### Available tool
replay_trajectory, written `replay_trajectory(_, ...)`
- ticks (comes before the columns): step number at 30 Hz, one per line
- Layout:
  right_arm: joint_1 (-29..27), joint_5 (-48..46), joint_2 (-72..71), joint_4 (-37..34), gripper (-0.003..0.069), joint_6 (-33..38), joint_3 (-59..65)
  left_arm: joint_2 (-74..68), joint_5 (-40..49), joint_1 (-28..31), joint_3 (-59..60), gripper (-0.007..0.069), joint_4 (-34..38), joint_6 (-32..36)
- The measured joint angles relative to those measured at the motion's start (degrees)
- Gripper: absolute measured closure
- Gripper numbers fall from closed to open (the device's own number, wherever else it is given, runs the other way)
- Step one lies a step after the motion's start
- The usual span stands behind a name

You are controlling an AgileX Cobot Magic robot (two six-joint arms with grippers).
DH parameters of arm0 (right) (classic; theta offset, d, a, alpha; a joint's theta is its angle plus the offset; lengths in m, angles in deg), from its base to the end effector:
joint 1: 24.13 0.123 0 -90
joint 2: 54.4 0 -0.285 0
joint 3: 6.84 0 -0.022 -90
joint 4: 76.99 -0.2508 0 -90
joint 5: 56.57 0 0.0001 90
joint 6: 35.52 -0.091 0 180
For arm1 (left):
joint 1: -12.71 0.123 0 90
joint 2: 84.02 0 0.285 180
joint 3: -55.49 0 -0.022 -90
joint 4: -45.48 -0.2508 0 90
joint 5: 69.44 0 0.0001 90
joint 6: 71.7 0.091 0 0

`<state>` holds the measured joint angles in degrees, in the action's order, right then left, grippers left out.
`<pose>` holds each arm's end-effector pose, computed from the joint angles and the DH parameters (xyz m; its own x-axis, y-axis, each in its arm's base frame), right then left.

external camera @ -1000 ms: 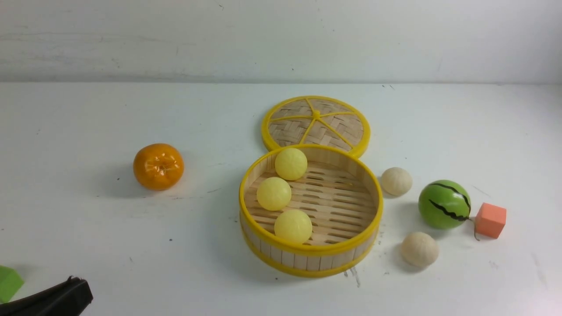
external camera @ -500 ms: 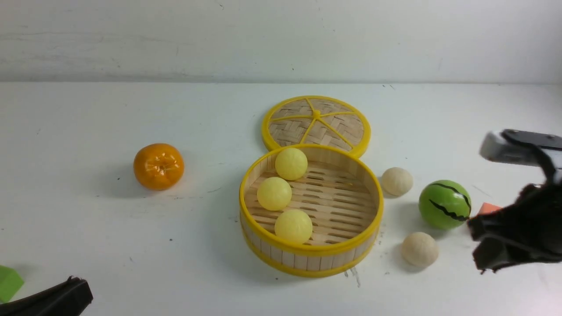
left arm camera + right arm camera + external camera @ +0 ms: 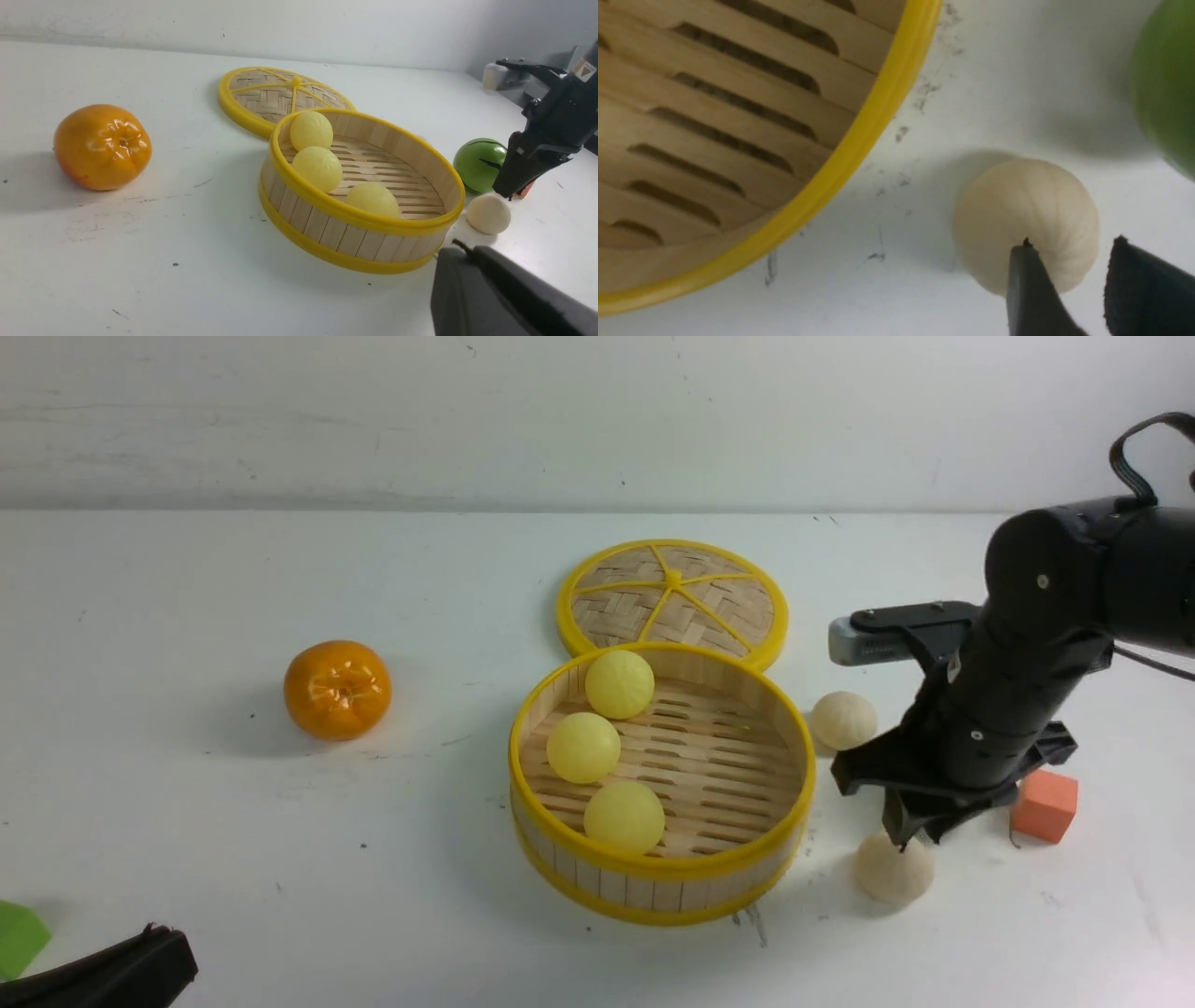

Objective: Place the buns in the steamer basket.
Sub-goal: Use the right arm to grab a steamed stuffed bun

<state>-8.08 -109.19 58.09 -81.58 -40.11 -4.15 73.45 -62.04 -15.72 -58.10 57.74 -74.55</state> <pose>0.3488 0.1064 0.2108 -0.9683 -0.1452 -0.2031 -0.1659 0.9821 0.0890 0.0670 -0.0391 0.2490 -0.2208 -0.1749 -0.9595 0.4583 0.8498 -0.2603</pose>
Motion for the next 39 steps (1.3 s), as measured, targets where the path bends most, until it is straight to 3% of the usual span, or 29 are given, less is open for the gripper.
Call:
replay_trajectory(34, -1.12, -0.73, 1.19, -3.88, 0.0396, 0.26, -1.49, 0.0, 0.0, 0.0, 0.05, 0.0627, 0.04, 0.0)
replay_trajectory(39, -1.12, 0.31, 3.15, -3.84, 0.0421, 0.26, -1.43, 0.0, 0.0, 0.0, 0.05, 0.0627, 0.04, 0.0)
